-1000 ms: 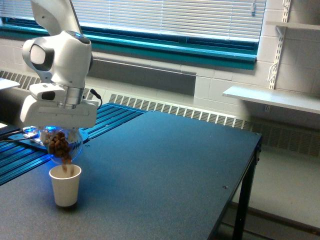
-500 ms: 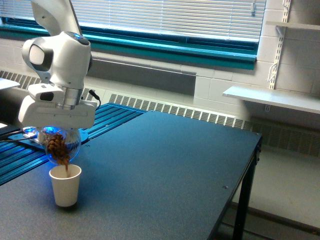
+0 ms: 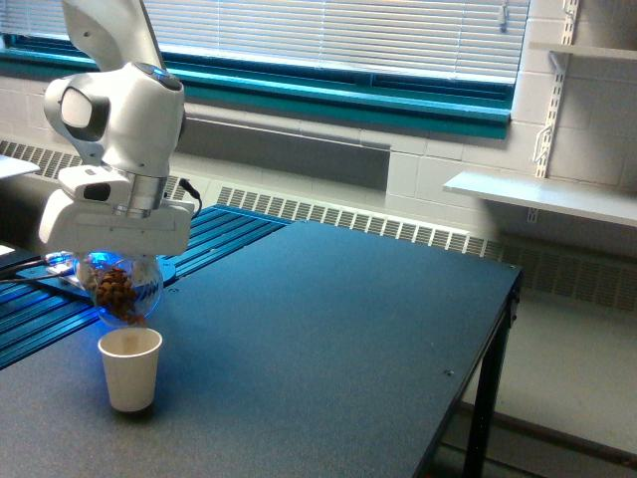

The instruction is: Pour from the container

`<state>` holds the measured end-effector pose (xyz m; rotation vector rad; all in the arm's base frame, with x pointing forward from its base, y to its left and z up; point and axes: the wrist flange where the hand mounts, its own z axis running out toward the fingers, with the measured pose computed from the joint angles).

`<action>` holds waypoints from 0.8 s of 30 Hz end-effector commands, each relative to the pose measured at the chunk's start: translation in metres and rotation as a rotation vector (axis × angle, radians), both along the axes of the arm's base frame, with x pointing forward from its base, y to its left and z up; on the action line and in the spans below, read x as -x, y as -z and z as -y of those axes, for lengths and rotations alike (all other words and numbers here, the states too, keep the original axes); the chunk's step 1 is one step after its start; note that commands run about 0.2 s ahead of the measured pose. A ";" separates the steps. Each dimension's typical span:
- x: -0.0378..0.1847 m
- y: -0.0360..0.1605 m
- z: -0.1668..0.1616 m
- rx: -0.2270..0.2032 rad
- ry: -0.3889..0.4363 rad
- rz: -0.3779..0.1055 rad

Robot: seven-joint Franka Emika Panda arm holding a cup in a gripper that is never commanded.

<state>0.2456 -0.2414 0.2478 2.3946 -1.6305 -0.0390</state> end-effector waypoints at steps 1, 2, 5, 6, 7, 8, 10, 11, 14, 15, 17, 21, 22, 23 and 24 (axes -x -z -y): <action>-0.003 -0.002 0.002 0.002 -0.021 -0.012; -0.003 -0.002 0.002 0.003 -0.021 -0.014; -0.003 -0.003 0.004 0.004 -0.018 -0.013; -0.003 -0.003 0.005 0.005 -0.016 -0.013; -0.003 -0.004 0.006 0.006 -0.015 -0.014; -0.003 -0.004 0.006 0.007 -0.013 -0.014; -0.003 -0.004 0.008 0.005 -0.010 -0.016; -0.003 -0.004 0.008 0.005 -0.009 -0.016; -0.003 -0.004 0.011 0.006 -0.005 -0.016; -0.003 -0.004 0.011 0.006 -0.004 -0.017; -0.003 -0.004 0.012 0.005 -0.005 -0.022; -0.003 -0.003 0.013 0.007 -0.007 -0.027; -0.003 -0.003 0.013 0.008 -0.009 -0.029; -0.004 -0.003 0.013 0.008 -0.010 -0.028; -0.004 -0.003 0.012 0.007 -0.012 -0.029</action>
